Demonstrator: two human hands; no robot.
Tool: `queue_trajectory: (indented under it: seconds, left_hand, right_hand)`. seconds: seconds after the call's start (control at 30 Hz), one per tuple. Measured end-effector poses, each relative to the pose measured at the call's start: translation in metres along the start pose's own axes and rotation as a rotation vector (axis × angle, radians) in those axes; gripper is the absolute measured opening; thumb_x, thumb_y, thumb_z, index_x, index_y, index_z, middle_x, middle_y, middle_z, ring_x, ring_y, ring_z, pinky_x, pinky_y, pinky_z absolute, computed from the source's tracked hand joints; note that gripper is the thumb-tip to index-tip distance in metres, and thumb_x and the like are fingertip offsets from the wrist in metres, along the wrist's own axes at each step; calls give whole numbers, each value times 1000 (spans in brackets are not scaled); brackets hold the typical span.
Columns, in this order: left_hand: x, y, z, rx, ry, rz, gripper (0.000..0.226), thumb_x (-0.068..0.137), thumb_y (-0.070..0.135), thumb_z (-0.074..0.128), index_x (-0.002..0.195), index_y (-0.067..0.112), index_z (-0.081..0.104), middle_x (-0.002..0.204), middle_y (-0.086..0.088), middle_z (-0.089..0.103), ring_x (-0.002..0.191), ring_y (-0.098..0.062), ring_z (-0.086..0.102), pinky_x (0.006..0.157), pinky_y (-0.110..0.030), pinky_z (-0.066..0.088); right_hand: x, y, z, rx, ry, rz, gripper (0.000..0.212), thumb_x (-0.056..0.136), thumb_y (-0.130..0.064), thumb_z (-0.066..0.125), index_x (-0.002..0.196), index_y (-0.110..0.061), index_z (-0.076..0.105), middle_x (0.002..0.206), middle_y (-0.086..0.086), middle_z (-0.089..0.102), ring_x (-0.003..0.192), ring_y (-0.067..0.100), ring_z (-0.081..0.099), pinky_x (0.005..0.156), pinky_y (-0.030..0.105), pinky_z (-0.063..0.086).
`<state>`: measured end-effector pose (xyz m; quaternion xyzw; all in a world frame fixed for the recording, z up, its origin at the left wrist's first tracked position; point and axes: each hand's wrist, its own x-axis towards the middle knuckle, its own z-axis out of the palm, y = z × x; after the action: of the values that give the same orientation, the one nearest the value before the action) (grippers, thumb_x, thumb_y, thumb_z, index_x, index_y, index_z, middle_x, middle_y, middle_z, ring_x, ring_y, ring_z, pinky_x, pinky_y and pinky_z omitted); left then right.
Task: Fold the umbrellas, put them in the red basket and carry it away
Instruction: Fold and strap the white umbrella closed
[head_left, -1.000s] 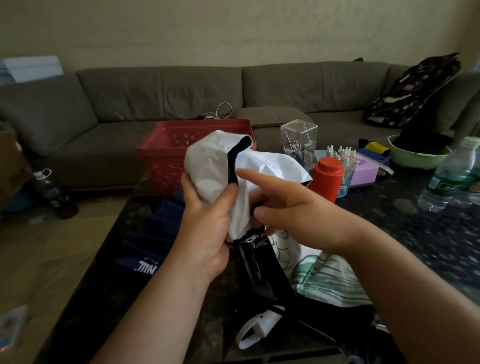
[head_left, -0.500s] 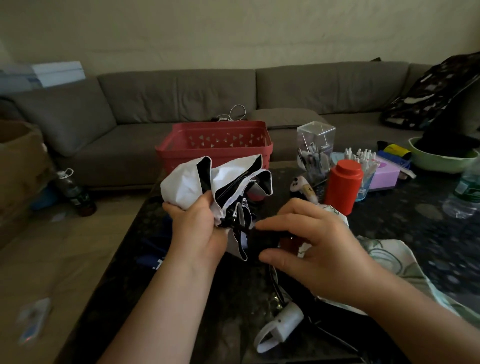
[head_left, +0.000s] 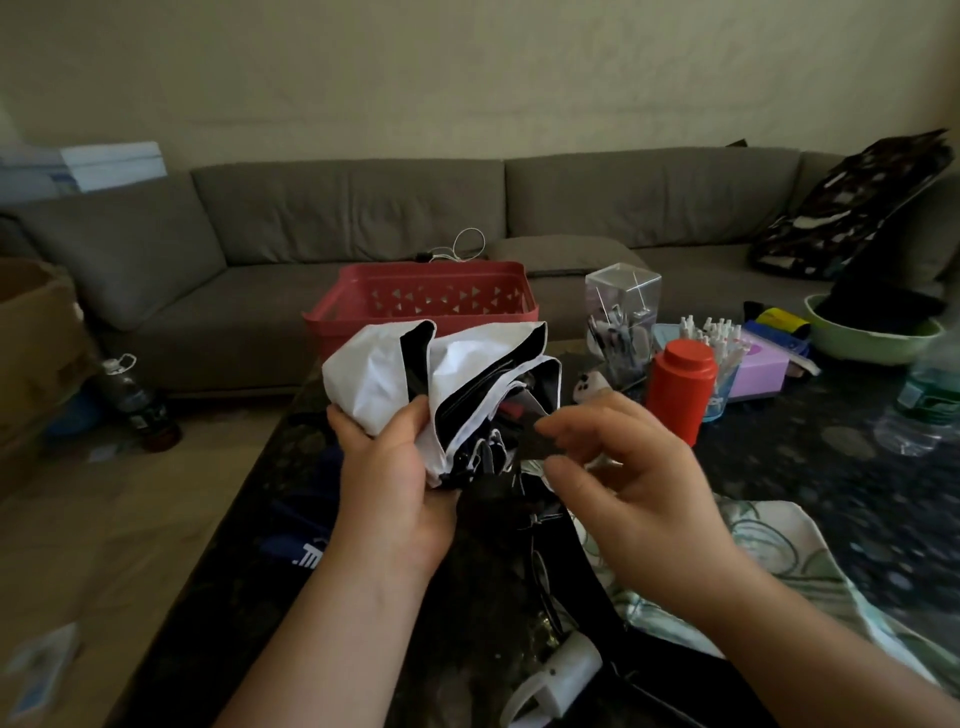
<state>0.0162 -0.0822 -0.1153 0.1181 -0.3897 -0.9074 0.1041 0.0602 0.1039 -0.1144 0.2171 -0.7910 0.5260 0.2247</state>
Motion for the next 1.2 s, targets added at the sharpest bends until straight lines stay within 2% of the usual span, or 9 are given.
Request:
queue_trajectory:
  seconds: [0.1, 0.23, 0.37, 0.47, 0.57, 0.67, 0.83, 0.93, 1.2]
  left_hand:
    - [4, -2, 0, -37, -13, 0, 79, 95, 11, 72, 154, 52, 39, 137, -8, 69, 102, -33, 78, 71, -51, 64]
    - [6, -3, 0, -69, -130, -89, 71, 92, 25, 72, 154, 44, 44, 136, -14, 70, 115, -43, 72, 93, -67, 56]
    - [1, -9, 2, -80, -198, -152, 69, 91, 31, 72, 155, 31, 48, 142, -21, 65, 121, -47, 68, 97, -67, 54]
    - [-3, -11, 3, -80, -171, -109, 68, 92, 31, 74, 155, 33, 48, 140, -20, 66, 118, -45, 70, 91, -59, 58]
    - [-8, -15, 9, -30, -65, 23, 63, 97, 15, 70, 146, 48, 49, 124, -10, 76, 101, -38, 78, 76, -52, 64]
    - [-11, -12, 9, -25, -57, 31, 70, 93, 12, 74, 147, 50, 48, 123, -9, 76, 96, -35, 79, 68, -48, 64]
    - [-8, -3, 2, -35, -117, 17, 69, 94, 19, 76, 147, 53, 48, 133, -8, 72, 107, -38, 76, 81, -54, 62]
    - [-10, -3, 6, -36, -115, 47, 59, 98, 16, 70, 145, 48, 52, 130, -8, 74, 108, -36, 76, 78, -50, 62]
    - [-22, -9, 15, -34, -110, 44, 60, 101, 18, 64, 144, 56, 48, 125, -4, 76, 104, -33, 78, 72, -48, 64]
  right_hand:
    - [4, 1, 6, 10, -27, 146, 29, 91, -11, 76, 107, -36, 75, 97, -13, 66, 91, 11, 67, 73, 21, 56]
    - [9, -5, 18, 219, -103, 397, 18, 95, -20, 75, 109, -33, 75, 93, -7, 75, 76, 14, 69, 75, 50, 59]
    - [8, -17, 31, 322, -132, 354, 13, 97, -14, 72, 98, -26, 78, 74, -4, 72, 61, 9, 58, 59, 29, 48]
    - [8, -12, 34, 192, -132, 363, 10, 93, -18, 74, 91, -28, 75, 63, -8, 67, 51, 0, 53, 55, 21, 42]
    - [13, -12, 30, 110, -204, 373, 10, 88, -16, 75, 83, -25, 75, 65, -12, 68, 54, 0, 56, 58, 24, 46]
    - [19, -21, 13, 20, -331, 288, 10, 91, -26, 77, 85, -34, 80, 84, -16, 74, 75, -1, 68, 73, 25, 56]
    - [26, -17, -18, 144, 95, 269, 10, 92, -25, 77, 84, -30, 76, 73, 6, 71, 60, 23, 65, 65, 47, 58]
    - [28, -18, -16, 175, 105, 266, 10, 89, -27, 79, 95, -35, 76, 83, 4, 73, 73, 33, 71, 70, 54, 62]
    - [35, -20, -3, 273, 43, 401, 8, 91, -14, 80, 85, -20, 82, 81, 3, 79, 74, 22, 75, 69, 34, 63]
